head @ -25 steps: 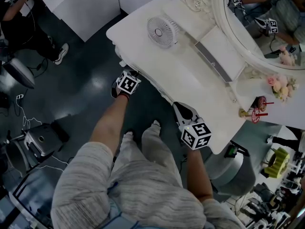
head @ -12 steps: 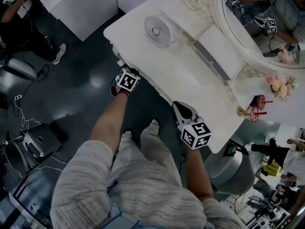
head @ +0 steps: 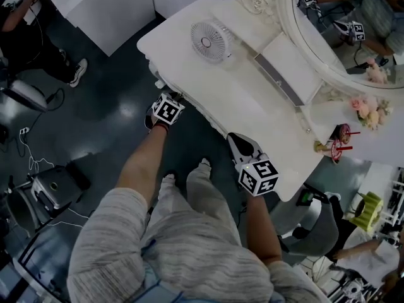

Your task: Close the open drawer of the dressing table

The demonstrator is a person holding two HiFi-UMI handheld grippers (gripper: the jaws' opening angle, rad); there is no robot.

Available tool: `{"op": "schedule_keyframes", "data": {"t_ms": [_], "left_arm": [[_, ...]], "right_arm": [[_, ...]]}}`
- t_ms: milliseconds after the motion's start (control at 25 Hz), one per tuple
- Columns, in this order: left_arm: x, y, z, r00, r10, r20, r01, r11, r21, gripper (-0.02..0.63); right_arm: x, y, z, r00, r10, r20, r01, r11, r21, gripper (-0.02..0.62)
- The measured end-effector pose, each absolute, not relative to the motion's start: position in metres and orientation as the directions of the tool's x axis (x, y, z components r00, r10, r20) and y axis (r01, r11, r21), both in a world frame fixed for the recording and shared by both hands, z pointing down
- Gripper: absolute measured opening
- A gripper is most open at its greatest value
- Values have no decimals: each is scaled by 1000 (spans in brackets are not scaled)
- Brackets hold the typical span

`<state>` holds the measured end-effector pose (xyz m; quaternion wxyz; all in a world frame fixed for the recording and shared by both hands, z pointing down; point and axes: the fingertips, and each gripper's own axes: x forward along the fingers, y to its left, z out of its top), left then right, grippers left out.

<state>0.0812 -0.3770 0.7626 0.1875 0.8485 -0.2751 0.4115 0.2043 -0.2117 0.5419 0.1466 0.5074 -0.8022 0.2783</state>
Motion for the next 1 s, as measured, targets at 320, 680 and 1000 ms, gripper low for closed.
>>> {"op": "schedule_keyframes", "data": {"t_ms": [320,680,1000], "left_arm": [[83,-355,703,609,-372,701,-617,-777,123,117],[119,-310,606,788,-352,505,-511,-831,218,112],[135,-253,516,897,-301,324,-386,-890,242,107]], "right_arm": [[200,-212,527,-441,-753,488,-896,337,-290,11],[202,-198,510,-420,-787,451,-905,329,-269,11],[204,-178,490,-395,-824,407,-916,320,-243,11]]}}
